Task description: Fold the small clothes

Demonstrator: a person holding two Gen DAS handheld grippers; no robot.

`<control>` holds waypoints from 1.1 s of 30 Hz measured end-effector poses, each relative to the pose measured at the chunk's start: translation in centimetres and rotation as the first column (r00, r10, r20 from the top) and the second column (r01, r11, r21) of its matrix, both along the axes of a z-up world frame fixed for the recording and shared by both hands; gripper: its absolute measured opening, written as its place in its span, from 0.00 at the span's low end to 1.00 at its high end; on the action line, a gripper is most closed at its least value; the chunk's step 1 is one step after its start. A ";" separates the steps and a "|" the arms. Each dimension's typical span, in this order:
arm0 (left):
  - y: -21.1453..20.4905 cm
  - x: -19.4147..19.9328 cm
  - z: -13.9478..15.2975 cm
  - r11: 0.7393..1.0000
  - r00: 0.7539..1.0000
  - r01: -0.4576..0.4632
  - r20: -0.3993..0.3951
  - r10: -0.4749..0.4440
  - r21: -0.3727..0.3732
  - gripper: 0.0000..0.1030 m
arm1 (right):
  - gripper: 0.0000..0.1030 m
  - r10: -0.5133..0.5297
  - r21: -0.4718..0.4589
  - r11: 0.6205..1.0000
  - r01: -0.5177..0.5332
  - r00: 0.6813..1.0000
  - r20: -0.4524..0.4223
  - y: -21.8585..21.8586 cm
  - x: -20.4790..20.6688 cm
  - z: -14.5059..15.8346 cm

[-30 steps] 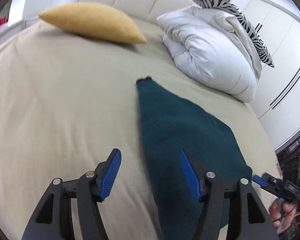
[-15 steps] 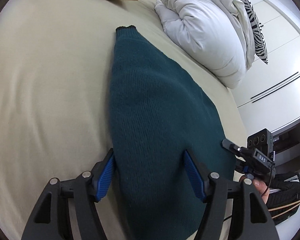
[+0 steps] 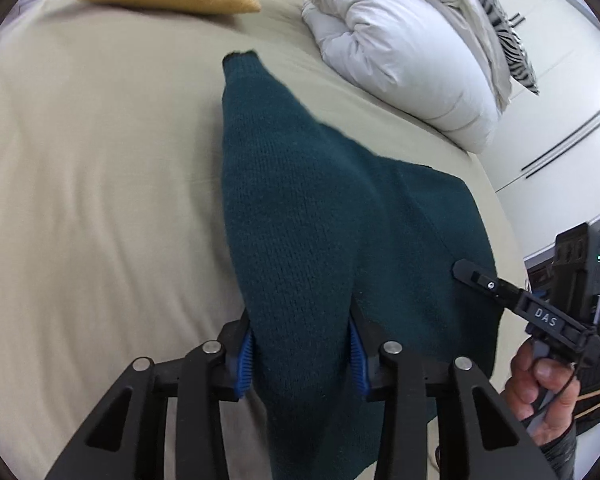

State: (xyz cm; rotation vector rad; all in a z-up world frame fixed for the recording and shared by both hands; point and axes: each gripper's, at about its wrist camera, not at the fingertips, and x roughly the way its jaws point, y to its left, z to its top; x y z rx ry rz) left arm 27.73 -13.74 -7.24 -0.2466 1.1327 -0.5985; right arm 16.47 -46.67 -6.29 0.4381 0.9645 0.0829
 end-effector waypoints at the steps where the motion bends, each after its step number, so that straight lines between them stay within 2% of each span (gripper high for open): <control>1: 0.5 -1.0 0.6 1.000 1.000 0.002 0.020 -0.002 0.010 0.40 | 0.22 0.021 -0.023 1.000 -0.020 1.000 0.013 1.3 -0.9 0.8; 4: 2.8 -4.2 2.1 0.999 0.998 -0.001 0.068 -0.002 0.038 0.40 | 0.22 0.078 -0.055 0.996 -0.076 0.996 0.042 4.8 -3.6 2.6; 9: 7.8 -9.9 4.5 0.999 0.992 -0.029 0.123 0.023 0.045 0.40 | 0.22 0.130 -0.017 0.991 -0.129 0.988 0.082 9.8 -8.4 4.4; 13: 11.2 -13.9 5.5 0.997 0.987 -0.054 0.152 0.046 0.047 0.40 | 0.22 0.180 -0.005 0.984 -0.180 0.978 0.108 15.0 -11.6 5.4; 17: 14.7 -17.0 5.2 0.995 0.984 -0.092 0.156 0.084 0.042 0.40 | 0.22 0.229 0.005 0.973 -0.231 0.966 0.119 20.0 -14.2 5.1; 21: 17.7 -18.6 3.1 0.992 0.986 -0.127 0.109 0.123 0.029 0.40 | 0.22 0.245 0.060 0.966 -0.251 0.965 0.094 22.9 -16.7 3.1; 23: 19.0 -18.9 1.0 0.989 0.988 -0.143 0.071 0.139 0.042 0.41 | 0.22 0.259 0.061 0.963 -0.263 0.963 0.070 23.6 -17.3 1.0; 25: 19.9 -18.9 -1.0 0.986 0.987 -0.162 0.022 0.162 0.044 0.43 | 0.22 0.232 0.066 0.970 -0.232 0.973 0.010 23.9 -17.0 -1.7; 26: 20.2 -19.0 -1.6 0.986 0.986 -0.167 0.016 0.167 0.020 0.45 | 0.23 0.209 0.084 0.975 -0.206 0.978 -0.026 23.5 -16.9 -3.4; 27: 20.3 -19.0 -1.8 0.986 0.986 -0.166 0.024 0.166 0.007 0.46 | 0.24 0.192 0.142 0.972 -0.185 0.981 -0.036 22.8 -16.9 -4.7; 30: 19.9 -19.0 -1.8 0.988 0.987 -0.154 0.052 0.152 0.021 0.49 | 0.25 0.145 0.313 0.941 -0.130 0.989 -0.025 20.9 -17.2 -7.0; 33: 20.4 -18.9 -2.3 0.988 0.987 -0.157 0.043 0.157 -0.004 0.52 | 0.26 0.152 0.302 0.943 -0.140 0.988 -0.015 21.2 -16.8 -7.1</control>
